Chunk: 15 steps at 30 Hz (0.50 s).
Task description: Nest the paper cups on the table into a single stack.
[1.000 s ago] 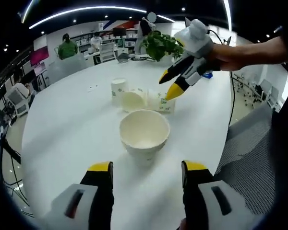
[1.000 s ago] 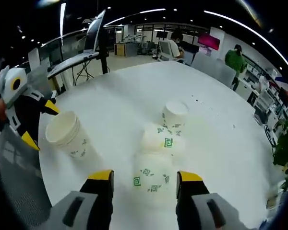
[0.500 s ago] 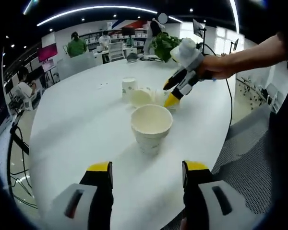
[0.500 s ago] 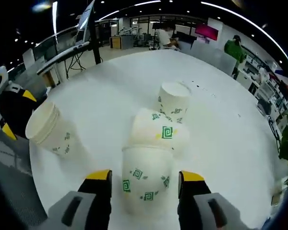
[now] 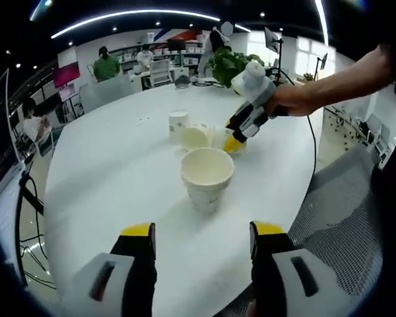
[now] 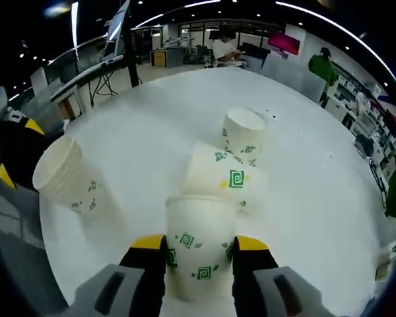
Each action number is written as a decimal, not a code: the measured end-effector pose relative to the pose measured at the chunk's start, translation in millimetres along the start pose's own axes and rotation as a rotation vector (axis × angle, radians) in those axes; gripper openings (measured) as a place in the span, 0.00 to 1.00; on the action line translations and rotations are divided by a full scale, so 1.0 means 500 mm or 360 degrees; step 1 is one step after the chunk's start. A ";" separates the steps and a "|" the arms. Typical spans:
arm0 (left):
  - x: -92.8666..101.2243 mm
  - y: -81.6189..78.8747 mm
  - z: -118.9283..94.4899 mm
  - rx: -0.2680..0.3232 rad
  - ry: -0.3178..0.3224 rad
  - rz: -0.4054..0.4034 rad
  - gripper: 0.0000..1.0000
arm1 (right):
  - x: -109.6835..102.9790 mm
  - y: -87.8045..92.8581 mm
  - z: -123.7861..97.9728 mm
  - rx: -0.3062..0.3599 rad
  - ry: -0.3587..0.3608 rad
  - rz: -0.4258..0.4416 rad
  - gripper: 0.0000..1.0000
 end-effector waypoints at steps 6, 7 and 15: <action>0.000 -0.005 0.002 0.0011 0.0049 0.0030 0.55 | 0.000 -0.008 -0.017 0.0064 0.0033 0.0032 0.38; 0.000 -0.006 0.002 0.0012 0.0056 0.0032 0.55 | 0.001 -0.006 -0.014 0.0075 0.0035 0.0032 0.38; 0.001 -0.022 0.002 0.0056 0.0128 0.0072 0.54 | -0.018 -0.010 -0.037 0.0174 0.0095 0.0058 0.38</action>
Point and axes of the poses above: the point that each gripper's makers call its tool centre point, and the gripper's own axes: z roughly forward along the fingers, x roughly to its right, y roughly out of its underside, the point moved 10 cm from there along -z, roughly backward along the fingers, and after that the axes turned 3 degrees about -z, right-handed, at the moved point
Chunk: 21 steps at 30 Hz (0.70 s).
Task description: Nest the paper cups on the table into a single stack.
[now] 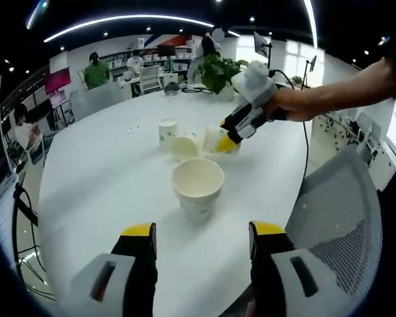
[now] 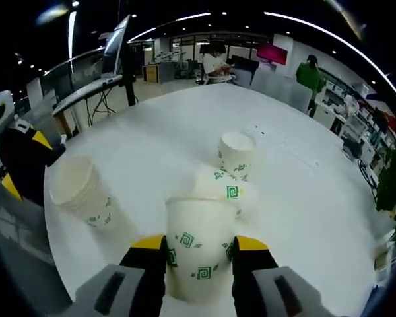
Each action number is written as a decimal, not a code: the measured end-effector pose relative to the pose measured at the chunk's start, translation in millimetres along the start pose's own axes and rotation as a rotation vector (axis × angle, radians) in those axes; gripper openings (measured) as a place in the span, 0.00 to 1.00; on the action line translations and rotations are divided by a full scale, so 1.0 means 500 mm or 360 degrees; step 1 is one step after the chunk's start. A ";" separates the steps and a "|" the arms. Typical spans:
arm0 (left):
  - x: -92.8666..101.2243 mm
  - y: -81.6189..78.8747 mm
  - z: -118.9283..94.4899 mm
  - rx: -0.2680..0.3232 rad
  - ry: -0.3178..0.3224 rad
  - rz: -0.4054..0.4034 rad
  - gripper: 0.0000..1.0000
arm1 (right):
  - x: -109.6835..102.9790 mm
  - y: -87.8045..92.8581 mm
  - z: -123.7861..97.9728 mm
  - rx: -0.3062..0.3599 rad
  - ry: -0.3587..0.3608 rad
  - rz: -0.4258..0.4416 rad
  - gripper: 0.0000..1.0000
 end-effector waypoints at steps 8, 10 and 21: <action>-0.012 -0.019 0.001 0.0038 0.0053 -0.0001 0.54 | -0.034 -0.005 -0.047 0.0080 0.0050 -0.0006 0.38; -0.008 -0.027 -0.002 0.0046 0.0062 0.0004 0.54 | -0.052 -0.011 -0.059 0.0102 0.0049 -0.0010 0.38; -0.004 -0.063 0.012 0.0111 0.0088 -0.0013 0.53 | -0.091 -0.014 -0.101 0.0184 0.0033 -0.0105 0.38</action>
Point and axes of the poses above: the point that each gripper's makers call its tool centre point, and the gripper's own axes: z roughly forward along the fingers, x roughly to its right, y roughly out of its underside, the point moved 10 cm from there along -z, roughly backward along the fingers, and after that the axes turned 3 degrees about -z, right-handed, at the moved point
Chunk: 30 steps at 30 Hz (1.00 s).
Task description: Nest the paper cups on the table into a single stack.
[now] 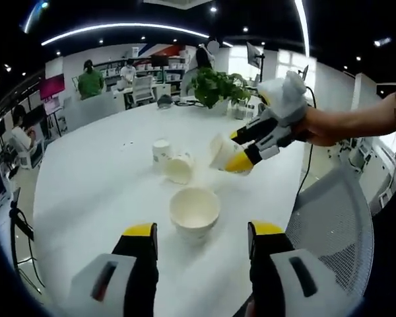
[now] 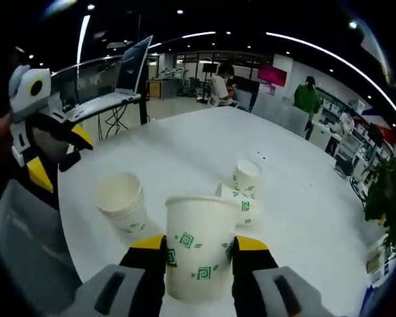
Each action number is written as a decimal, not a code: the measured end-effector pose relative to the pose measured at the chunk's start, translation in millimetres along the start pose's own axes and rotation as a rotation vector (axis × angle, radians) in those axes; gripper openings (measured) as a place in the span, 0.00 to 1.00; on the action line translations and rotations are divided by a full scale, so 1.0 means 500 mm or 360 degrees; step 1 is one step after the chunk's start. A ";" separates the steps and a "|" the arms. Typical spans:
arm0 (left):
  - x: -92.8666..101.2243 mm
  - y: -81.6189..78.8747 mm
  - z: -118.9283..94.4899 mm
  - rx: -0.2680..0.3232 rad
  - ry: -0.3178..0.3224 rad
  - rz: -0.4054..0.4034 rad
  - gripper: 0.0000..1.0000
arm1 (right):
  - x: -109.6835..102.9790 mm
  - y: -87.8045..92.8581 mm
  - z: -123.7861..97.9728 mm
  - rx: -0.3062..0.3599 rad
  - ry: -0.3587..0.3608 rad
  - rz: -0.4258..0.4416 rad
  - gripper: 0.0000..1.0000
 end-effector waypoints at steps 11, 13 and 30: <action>0.006 -0.052 0.021 0.0055 0.0044 -0.0024 0.50 | -0.075 -0.051 0.003 0.0085 -0.0119 -0.0282 0.38; 0.009 -0.058 0.021 0.0057 0.0052 -0.0026 0.49 | -0.078 -0.059 0.009 0.0097 -0.0130 -0.0282 0.38; 0.007 -0.100 0.049 0.0054 0.0226 -0.0111 0.38 | -0.148 -0.112 0.005 0.0186 -0.0229 -0.0544 0.38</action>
Point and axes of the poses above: the point that each gripper's makers call its tool centre point, and the gripper's own axes: z roughly forward along the fingers, x roughly to its right, y roughly out of its underside, the point moved 10 cm from there along -z, roughly backward along the fingers, and after that the axes turned 3 degrees about -z, right-handed, at the moved point
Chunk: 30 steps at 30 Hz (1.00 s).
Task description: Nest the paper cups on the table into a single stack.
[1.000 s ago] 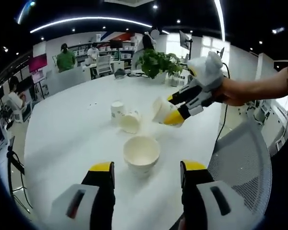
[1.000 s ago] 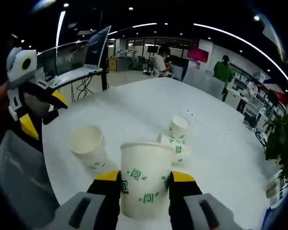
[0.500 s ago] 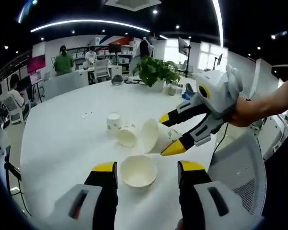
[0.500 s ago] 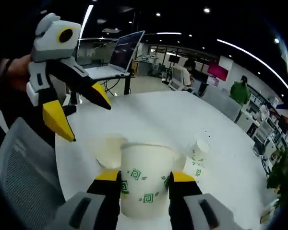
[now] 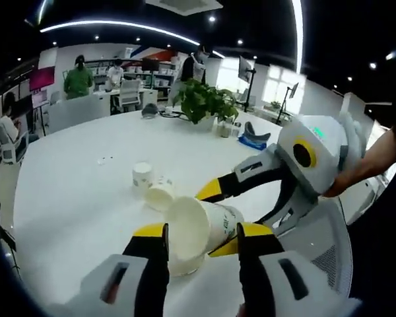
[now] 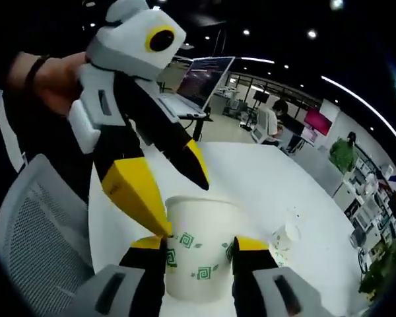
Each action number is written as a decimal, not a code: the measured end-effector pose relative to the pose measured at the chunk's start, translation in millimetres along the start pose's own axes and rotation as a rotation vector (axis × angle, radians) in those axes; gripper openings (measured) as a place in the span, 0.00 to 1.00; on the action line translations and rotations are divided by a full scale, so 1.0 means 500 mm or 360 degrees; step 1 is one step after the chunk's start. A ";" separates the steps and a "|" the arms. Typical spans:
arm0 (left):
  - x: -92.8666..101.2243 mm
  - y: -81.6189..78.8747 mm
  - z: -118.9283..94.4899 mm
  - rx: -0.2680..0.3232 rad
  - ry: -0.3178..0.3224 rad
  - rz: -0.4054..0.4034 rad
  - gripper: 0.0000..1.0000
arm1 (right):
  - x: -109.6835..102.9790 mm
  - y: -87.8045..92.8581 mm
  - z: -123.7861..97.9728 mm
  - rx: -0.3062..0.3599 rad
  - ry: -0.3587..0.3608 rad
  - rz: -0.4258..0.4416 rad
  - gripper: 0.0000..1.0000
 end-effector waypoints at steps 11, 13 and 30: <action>0.010 -0.002 0.014 -0.0059 0.0137 -0.0168 0.25 | -0.007 -0.030 0.002 0.0037 -0.0015 -0.0155 0.38; 0.013 -0.004 0.018 -0.0065 0.0148 -0.0183 0.23 | -0.008 -0.034 0.002 0.0047 -0.0016 -0.0177 0.38; 0.022 0.007 0.028 -0.0071 0.0198 -0.0313 0.00 | -0.029 -0.057 -0.005 0.0083 -0.0019 -0.0290 0.40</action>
Point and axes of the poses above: the point that each gripper's makers call its tool centre point, and the gripper's own axes: z roughly forward along the fingers, x roughly to its right, y roughly out of its underside, the point moved 10 cm from there along -z, roughly backward along the fingers, and after that the axes turned 3 degrees about -z, right-handed, at the moved point
